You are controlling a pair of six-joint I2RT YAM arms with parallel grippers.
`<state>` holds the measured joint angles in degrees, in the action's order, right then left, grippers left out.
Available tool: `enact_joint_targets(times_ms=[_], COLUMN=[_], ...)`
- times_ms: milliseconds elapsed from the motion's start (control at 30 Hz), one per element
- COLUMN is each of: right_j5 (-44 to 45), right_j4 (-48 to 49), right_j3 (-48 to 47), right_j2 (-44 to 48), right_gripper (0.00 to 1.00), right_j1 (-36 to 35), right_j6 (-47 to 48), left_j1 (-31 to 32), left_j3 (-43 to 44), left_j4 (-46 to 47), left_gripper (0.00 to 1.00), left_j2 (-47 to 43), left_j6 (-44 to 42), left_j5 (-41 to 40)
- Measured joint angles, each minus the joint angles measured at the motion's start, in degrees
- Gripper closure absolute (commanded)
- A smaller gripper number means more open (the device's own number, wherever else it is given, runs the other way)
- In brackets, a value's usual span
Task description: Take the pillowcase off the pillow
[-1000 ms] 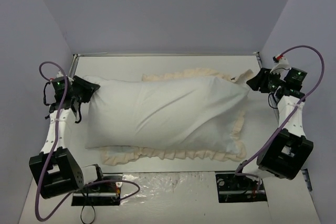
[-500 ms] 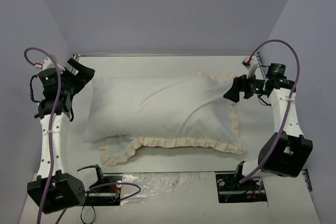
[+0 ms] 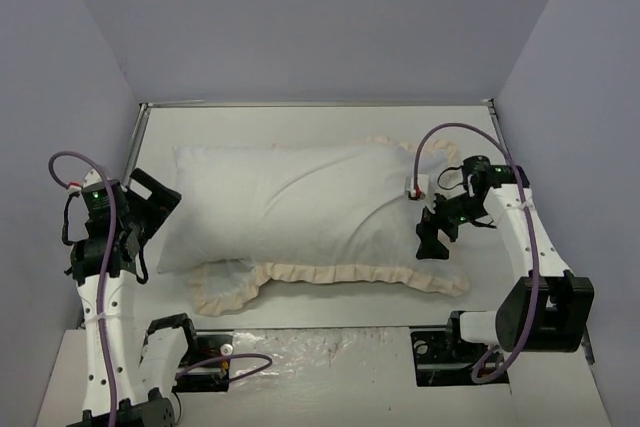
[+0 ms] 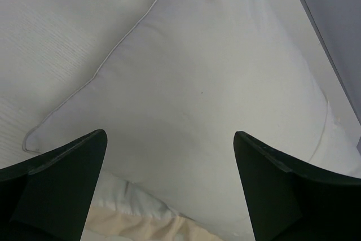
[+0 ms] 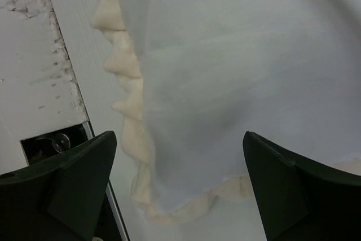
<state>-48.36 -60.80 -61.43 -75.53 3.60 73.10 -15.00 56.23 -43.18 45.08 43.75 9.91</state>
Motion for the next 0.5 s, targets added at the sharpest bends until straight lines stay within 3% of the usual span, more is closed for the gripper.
enact_joint_targets(times_ms=[167,267,367,500], right_j5=[8.1,13.8,18.5,22.8], right_j4=[11.4,20.0,27.3,34.9], right_j3=[5.9,7.5,6.3,1.3], right_j2=[2.5,1.4,-1.7,-6.0], right_gripper=[0.28,0.46,0.52,0.52], right_j1=[-11.8,-14.3,-14.2,-13.6], right_j6=[-11.2,-20.9,-28.9,-35.6], left_j1=[0.0,0.0,0.0,0.1], left_j3=[-0.9,-0.9,-0.9,-0.9], left_j4=[-1.7,-1.6,-1.7,-2.9], left_gripper=[0.06,0.06,0.06,0.06], left_j2=[-1.0,-1.9,-2.4,-2.6], left_j6=[1.7,1.6,1.2,1.1], left_j5=[1.3,3.4,4.7,5.8])
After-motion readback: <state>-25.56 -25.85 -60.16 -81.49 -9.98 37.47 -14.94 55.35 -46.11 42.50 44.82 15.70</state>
